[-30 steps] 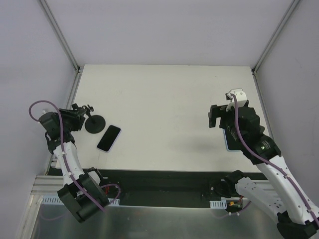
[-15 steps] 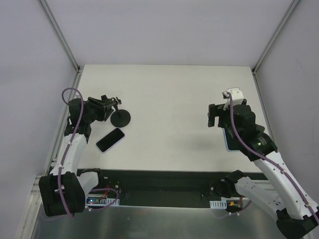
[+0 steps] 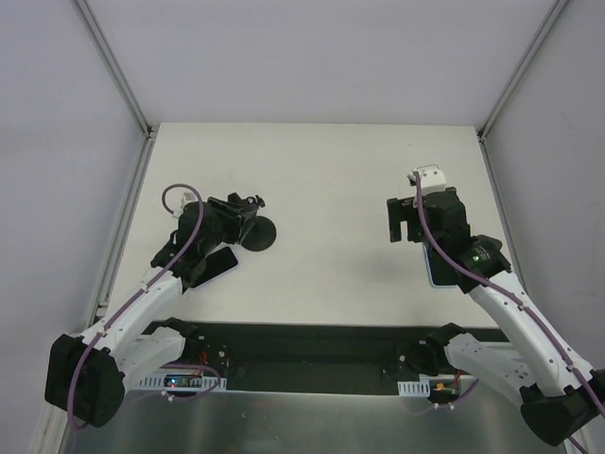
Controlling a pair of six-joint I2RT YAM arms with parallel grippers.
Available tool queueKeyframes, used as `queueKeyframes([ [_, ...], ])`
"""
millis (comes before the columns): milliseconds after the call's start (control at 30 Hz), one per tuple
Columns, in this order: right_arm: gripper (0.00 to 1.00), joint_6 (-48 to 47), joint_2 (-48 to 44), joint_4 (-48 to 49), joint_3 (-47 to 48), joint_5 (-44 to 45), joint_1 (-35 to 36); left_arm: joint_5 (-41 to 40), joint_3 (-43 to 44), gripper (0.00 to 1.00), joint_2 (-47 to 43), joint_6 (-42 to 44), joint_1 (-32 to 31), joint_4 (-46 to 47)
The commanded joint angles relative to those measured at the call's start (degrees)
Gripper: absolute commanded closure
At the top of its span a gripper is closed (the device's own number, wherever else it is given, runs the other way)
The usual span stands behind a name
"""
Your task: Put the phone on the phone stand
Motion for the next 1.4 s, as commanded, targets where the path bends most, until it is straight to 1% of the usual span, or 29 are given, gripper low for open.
queueKeyframes([
  [0,0.04,-0.47,0.61,-0.95,2.49,-1.37,0.32,-6.4,-1.83,1.0,-0.52,-8.12,-4.96,7.52],
  [33,0.04,0.92,0.69,-0.95,2.49,-1.98,0.33,-5.52,-2.88,0.97,-0.08,-8.91,-5.23,8.22],
  [67,0.04,2.06,0.87,-0.78,2.49,-3.03,0.33,-4.47,-3.5,0.9,0.36,-9.96,-5.23,8.92],
  [100,0.04,3.9,0.87,-0.69,2.06,-3.91,0.33,-2.98,-4.2,0.79,0.45,-10.32,-5.32,10.23],
  [133,0.04,7.58,0.96,0.36,1.88,-7.14,0.41,-2.36,-5.6,0.54,0.36,-10.59,-5.23,10.59],
  [167,0.04,10.05,1.31,1.24,1.44,-9.35,0.41,-2.18,-6.22,0.41,-0.42,-10.85,-5.23,10.6],
  [200,0.04,12.16,1.66,2.38,1.0,-11.81,0.67,-0.78,-6.66,0.33,-0.95,-10.5,-5.14,10.51],
  [233,0.04,17.32,2.01,5.7,-0.05,-14.27,1.72,0.36,-7.02,0.01,-1.56,-9.98,-5.14,9.64],
  [267,0.04,19.72,3.23,7.47,-0.49,-18.3,2.6,0.81,-6.76,0.01,-2.96,-7.62,-4.97,8.24],
  [300,0.04,22.0,3.94,11.32,-0.93,-19.9,3.39,1.07,-6.15,0.01,-3.76,-6.21,-4.88,6.31],
  [333,0.04,24.64,4.82,13.27,-1.28,-22.62,5.32,0.82,-4.58,0.01,-4.64,-2.54,-4.79,1.85],
  [433,0.04,34.66,8.68,20.63,-0.94,-24.04,8.75,-0.76,-2.55,0.01,-9.55,3.63,-4.0,-2.92],
  [467,0.04,40.77,10.87,22.76,-0.93,-24.22,9.28,-3.47,-2.19,0.01,-13.31,8.09,-3.83,-6.51],
  [500,0.04,43.53,12.11,26.43,-0.76,-24.57,9.81,-5.23,-1.84,0.01,-15.61,10.39,-3.56,-8.28],
  [533,0.04,46.0,14.64,27.69,-0.24,-25.19,10.6,-7.25,-1.14,0.01,-18.07,15.38,-3.47,-9.69],
  [567,0.04,48.72,15.97,29.53,0.64,-25.19,11.04,-11.97,-0.7,0.01,-23.14,17.95,-3.56,-12.4],
  [600,0.04,52.83,17.21,31.03,1.43,-24.93,11.57,-14.28,-0.34,0.01,-25.71,20.5,-3.56,-13.56],
  [633,0.04,55.14,19.65,31.91,2.05,-24.06,12.79,-16.65,0.44,0.01,-28.26,25.74,-3.56,-14.27],
  [667,0.04,57.08,20.81,33.05,2.75,-23.61,13.5,-20.07,0.71,0.01,-32.55,28.23,-3.56,-15.49],
  [700,0.04,61.53,22.13,36.28,2.93,-23.35,14.2,-22.02,1.15,0.01,-34.6,30.69,-3.56,-15.85],
  [733,0.04,63.75,24.92,37.97,3.19,-23.26,15.78,-23.17,1.94,0.01,-36.18,35.59,-3.56,-16.12],
  [800,0.03,68.92,28.19,43.75,4.33,-24.31,17.02,-25.28,3.52,0.01,-39.44,40.63,-3.56,-16.21],
  [833,0.03,70.09,31.51,45.44,5.12,-25.01,18.33,-25.64,4.05,0.01,-39.97,45.09,-3.56,-16.21],
  [900,0.02,72.2,34.69,47.12,8.79,-25.45,20.26,-26.43,5.8,0.01,-39.89,49.16,-3.56,-16.12],
  [933,0.02,72.91,37.49,47.74,9.78,-25.37,20.97,-26.35,6.51,0.01,-38.24,52.83,-3.56,-16.21],
  [1033,0.03,74.84,42.16,49.67,13.12,-22.66,24.14,-26.17,9.84,0.01,-32.8,58.3,-3.56,-17.6],
  [1133,0.03,76.33,46.46,50.55,16.01,-21.07,26.07,-27.83,11.52,0.01,-29.27,58.58,-3.56,-19.54],
  [1267,0.03,80.28,50.52,53.36,16.64,-21.06,26.25,-27.84,10.38,0.01,-29.52,59.02,-3.56,-19.37],
  [1367,0.02,81.78,52.37,54.07,17.25,-20.97,26.16,-27.31,9.77,0.01,-30.22,61.21,-3.47,-19.29],
])
